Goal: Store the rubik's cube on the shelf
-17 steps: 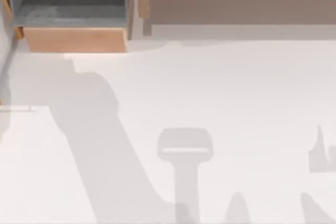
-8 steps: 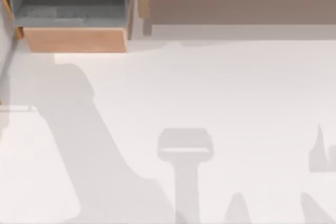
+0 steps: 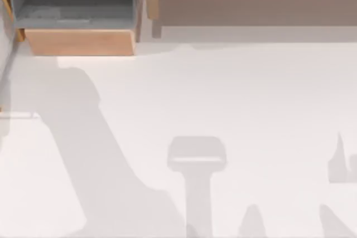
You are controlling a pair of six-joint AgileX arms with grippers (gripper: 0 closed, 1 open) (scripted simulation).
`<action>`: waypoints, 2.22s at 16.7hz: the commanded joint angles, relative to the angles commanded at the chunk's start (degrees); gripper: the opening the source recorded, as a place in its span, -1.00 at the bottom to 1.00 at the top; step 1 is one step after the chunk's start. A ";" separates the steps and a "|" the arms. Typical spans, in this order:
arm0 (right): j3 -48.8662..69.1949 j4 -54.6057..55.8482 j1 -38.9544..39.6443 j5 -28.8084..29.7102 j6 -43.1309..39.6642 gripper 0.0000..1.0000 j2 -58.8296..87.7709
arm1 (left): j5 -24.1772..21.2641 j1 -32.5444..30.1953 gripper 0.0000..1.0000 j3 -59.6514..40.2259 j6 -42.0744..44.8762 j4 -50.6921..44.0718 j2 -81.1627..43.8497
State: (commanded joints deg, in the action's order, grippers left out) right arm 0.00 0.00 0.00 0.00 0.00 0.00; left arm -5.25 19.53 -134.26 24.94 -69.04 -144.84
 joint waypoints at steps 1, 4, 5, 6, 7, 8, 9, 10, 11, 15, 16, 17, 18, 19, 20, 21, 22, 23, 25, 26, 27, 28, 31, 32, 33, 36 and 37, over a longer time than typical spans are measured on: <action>0.00 0.00 0.00 0.00 0.00 1.00 0.00 | 0.00 0.00 -0.06 0.00 0.00 0.00 0.00; 0.00 0.00 0.00 0.00 0.00 1.00 0.00 | 0.00 0.00 -0.51 0.00 0.00 0.00 0.00; 0.00 0.00 0.00 0.00 0.00 1.00 0.00 | 0.00 0.00 -0.66 0.00 0.00 0.00 0.00; 0.00 0.00 0.00 0.00 0.00 1.00 0.00 | 0.00 0.00 -0.81 0.00 0.00 0.00 0.00; 0.00 0.00 0.00 0.00 0.00 1.00 0.00 | 0.00 0.00 -0.96 0.00 0.00 0.00 0.00; 0.00 0.00 0.00 0.00 0.00 1.00 0.00 | 0.00 0.00 -1.00 0.00 0.00 0.00 0.00; 0.00 0.00 0.00 0.00 0.00 1.00 0.00 | 0.00 0.00 -1.00 0.00 0.00 0.00 0.00; 0.00 0.00 0.00 0.00 0.00 1.00 0.00 | 0.00 0.00 -1.00 0.00 0.00 0.00 0.00; 0.00 0.00 0.00 0.00 0.00 1.00 0.00 | 0.00 0.00 -1.00 0.00 0.00 0.00 0.00; 0.00 0.00 0.00 0.00 0.00 1.00 0.00 | 0.00 0.00 -1.00 0.00 0.00 0.00 0.00; 0.00 0.00 0.00 0.00 0.00 1.00 0.00 | 0.02 0.20 -1.00 0.04 0.09 0.00 0.06; 0.00 0.00 0.00 0.00 0.00 1.00 0.00 | -0.03 0.22 -1.00 0.09 0.14 -0.10 0.16; 0.00 0.00 0.00 0.00 0.00 1.00 0.00 | -0.33 0.33 -1.00 0.33 0.45 -0.72 0.82; 0.00 0.00 0.00 0.00 0.00 1.00 0.00 | -0.87 0.60 -1.00 0.49 1.03 -1.69 2.05; 0.00 0.00 0.00 0.00 0.00 1.00 0.00 | -1.56 1.14 -1.00 0.33 1.89 -2.70 3.92; 0.00 0.00 0.00 0.00 0.00 1.00 0.00 | -2.31 2.05 -1.00 -0.23 2.93 -3.49 6.24; 0.00 0.00 0.00 0.00 0.00 1.00 0.00 | -3.04 3.27 -1.00 -1.16 4.07 -4.10 8.75; 0.00 0.00 0.00 0.00 0.00 1.00 0.00 | -3.70 4.66 -1.00 -2.30 5.21 -4.56 11.13; 0.00 0.00 0.00 0.00 0.00 1.00 0.00 | -4.71 7.19 -1.00 -4.96 7.13 -5.38 14.58; 0.00 0.00 0.00 0.00 0.00 1.00 0.00 | -4.94 8.21 -1.00 -6.27 7.76 -5.74 15.45; 0.00 0.00 0.00 0.00 0.00 1.00 0.00 | -4.91 9.05 -1.00 -7.34 8.04 -6.07 15.69; 0.00 0.00 0.00 0.00 0.00 1.00 0.00 | -4.64 9.71 -1.00 -8.22 8.00 -6.36 15.38; 0.00 0.00 0.00 0.00 0.00 1.00 0.00 | -2.97 8.78 -1.00 -9.56 5.86 -7.09 11.28; 0.00 0.00 0.00 0.00 0.00 1.00 0.00 | -2.41 7.34 -1.00 -9.83 4.76 -7.39 9.08; 0.00 0.00 0.00 0.00 0.00 1.00 0.00 | -1.91 5.53 -1.00 -9.99 3.65 -7.79 6.64; 0.00 0.00 0.00 0.00 0.00 1.00 0.00 | -0.61 1.12 -1.00 -10.04 0.95 -8.76 0.08; 0.00 0.00 0.00 0.00 0.00 1.00 0.00 | -0.25 0.48 -1.00 -10.12 0.40 -8.64 -1.11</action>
State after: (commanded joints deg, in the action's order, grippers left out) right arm 0.00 0.00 0.00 0.00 0.00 0.00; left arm -5.50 20.02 -144.38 25.34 -77.68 -145.95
